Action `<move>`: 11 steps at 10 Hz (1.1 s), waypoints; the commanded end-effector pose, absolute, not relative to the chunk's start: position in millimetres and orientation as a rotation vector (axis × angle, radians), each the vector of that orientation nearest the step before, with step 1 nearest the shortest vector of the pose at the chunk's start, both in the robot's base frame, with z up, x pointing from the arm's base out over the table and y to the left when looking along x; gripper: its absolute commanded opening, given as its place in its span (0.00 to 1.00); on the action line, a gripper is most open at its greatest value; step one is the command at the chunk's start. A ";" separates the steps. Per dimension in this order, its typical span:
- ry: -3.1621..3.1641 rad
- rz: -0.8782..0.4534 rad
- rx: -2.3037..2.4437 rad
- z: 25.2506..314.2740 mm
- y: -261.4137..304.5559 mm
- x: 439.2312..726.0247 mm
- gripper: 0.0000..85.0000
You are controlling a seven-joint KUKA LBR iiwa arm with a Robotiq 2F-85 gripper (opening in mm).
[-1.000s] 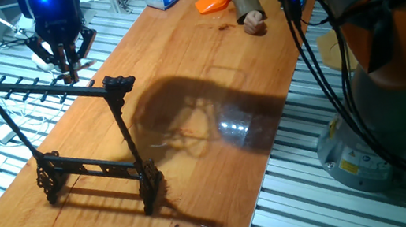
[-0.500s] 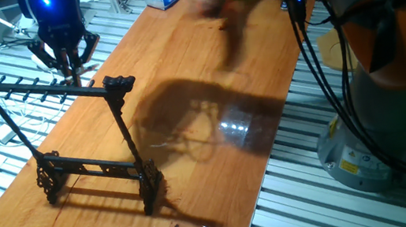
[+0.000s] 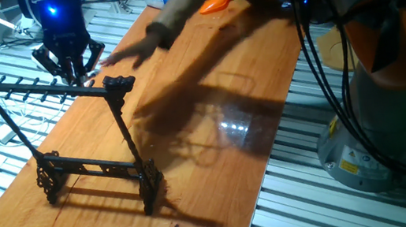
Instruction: Place the brush on the pen rack
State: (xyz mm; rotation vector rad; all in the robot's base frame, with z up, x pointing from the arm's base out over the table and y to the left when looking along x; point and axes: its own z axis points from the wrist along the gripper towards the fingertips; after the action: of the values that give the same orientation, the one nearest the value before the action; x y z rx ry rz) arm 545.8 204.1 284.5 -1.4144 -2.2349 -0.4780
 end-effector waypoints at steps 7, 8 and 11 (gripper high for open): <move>-2.220 -0.490 -1.435 281.2 206.8 543.5 0.00; -2.219 -0.490 -1.436 281.0 207.0 543.3 0.00; -2.216 -0.492 -1.440 280.1 207.4 543.4 0.00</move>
State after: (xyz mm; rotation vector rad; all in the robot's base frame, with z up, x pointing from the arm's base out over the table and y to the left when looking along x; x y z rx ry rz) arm 543.4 207.5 279.9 -1.4413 -2.2155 -0.4922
